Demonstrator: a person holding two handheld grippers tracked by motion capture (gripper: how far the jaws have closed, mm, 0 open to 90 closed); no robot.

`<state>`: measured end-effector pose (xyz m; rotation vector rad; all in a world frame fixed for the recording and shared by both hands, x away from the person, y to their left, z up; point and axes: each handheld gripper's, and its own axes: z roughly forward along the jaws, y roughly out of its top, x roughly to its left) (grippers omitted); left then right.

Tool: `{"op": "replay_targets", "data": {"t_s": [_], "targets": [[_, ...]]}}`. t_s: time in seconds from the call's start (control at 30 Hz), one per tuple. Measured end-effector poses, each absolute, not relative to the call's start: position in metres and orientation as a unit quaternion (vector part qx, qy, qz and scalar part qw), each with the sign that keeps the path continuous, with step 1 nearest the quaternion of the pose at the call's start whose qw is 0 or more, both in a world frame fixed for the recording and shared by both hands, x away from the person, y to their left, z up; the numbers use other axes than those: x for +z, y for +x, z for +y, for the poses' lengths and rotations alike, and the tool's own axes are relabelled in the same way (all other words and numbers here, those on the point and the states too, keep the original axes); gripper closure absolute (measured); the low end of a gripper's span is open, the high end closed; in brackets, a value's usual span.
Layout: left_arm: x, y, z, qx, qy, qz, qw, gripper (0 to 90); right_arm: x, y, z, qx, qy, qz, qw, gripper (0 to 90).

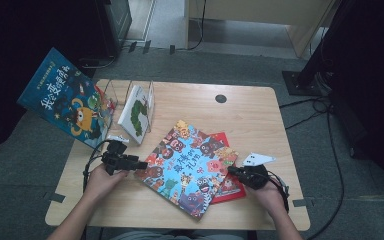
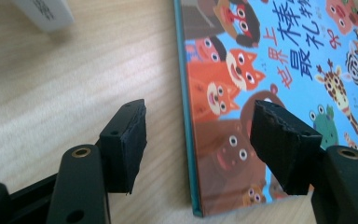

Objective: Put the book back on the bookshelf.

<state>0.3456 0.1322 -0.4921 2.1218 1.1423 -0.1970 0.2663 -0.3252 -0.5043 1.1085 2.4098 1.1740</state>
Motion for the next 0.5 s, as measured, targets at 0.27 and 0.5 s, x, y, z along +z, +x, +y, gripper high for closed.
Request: {"op": "replay_targets", "data": {"t_s": [0.27,0.5], "targets": [[-0.495,0.356,0.125,-0.078,0.827,0.436,0.346,37.2,-0.506,0.266,-0.325,0.401,0.375,0.828,0.119,87.0],[-0.498,0.361,0.118,-0.086,0.823,0.435,0.353,37.8,-0.508,0.271,-0.324,0.401,0.375,0.826,0.125,86.8]]}}
